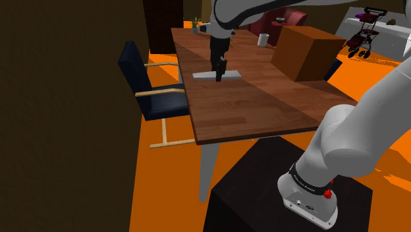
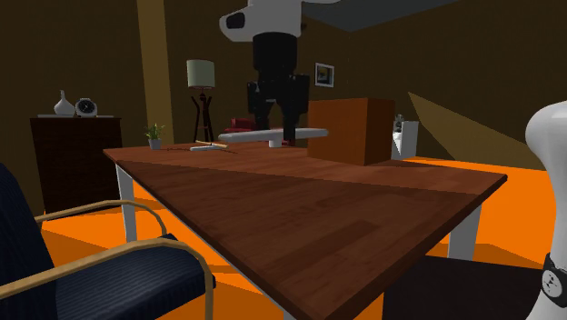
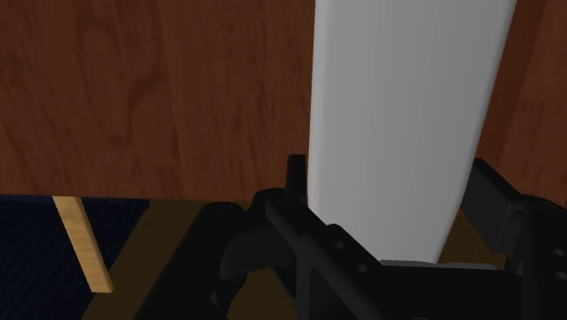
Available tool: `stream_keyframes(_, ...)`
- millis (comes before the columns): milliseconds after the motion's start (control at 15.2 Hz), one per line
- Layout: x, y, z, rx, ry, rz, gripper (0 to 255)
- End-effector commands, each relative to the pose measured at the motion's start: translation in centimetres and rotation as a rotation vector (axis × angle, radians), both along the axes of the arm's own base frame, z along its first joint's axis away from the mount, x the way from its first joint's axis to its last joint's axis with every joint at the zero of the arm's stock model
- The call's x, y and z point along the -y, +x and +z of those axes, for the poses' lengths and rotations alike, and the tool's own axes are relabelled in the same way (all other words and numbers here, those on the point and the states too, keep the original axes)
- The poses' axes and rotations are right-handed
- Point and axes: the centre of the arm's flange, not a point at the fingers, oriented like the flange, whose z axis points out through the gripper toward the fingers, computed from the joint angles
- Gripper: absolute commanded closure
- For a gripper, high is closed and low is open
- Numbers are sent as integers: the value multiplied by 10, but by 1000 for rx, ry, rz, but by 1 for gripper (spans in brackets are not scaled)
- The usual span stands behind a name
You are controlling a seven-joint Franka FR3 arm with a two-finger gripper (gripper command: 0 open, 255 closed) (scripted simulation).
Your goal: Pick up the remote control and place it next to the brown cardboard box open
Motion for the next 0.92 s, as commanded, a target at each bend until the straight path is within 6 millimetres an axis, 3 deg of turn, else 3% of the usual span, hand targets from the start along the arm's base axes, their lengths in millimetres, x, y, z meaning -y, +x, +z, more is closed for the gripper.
stream_keyframes(0,0,-1,12,0,0,0,255)
stream_keyframes(858,0,-1,80,0,0,0,255)
